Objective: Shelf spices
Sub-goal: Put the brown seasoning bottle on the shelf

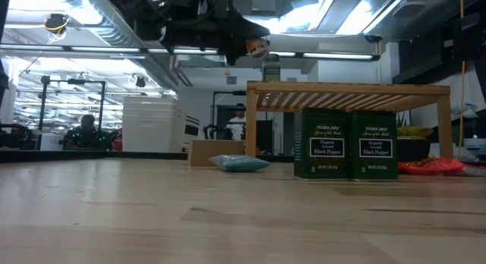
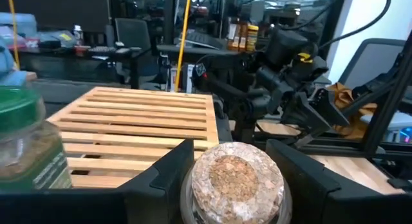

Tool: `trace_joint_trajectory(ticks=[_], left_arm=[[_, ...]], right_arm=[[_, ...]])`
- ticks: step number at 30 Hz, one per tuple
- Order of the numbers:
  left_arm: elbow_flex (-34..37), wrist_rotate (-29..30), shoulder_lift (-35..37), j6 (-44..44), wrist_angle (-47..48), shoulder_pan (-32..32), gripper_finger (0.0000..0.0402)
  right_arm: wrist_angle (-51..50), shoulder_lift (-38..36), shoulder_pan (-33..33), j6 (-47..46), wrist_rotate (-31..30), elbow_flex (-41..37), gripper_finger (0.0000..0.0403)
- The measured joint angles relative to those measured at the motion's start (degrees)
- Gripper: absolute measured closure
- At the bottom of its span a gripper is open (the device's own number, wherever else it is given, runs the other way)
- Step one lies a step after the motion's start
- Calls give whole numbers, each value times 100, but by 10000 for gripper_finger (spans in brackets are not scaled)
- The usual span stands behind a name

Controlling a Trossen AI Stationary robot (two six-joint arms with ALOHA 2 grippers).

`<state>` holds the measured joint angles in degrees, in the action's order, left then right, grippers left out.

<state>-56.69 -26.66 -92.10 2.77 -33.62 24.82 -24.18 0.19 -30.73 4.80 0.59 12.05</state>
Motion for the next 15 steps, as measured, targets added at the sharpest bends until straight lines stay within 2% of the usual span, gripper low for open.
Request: trace_joint_trajectory(ticks=[7, 15], left_arm=[[-696, -33, -776, -18, 72, 4, 235], [-1080, -19, -1108, -182, 475, 108, 235]], right_arm=[[-3, 4, 1, 0, 1, 0, 59], [-11, 5, -1, 2, -1, 0, 59]])
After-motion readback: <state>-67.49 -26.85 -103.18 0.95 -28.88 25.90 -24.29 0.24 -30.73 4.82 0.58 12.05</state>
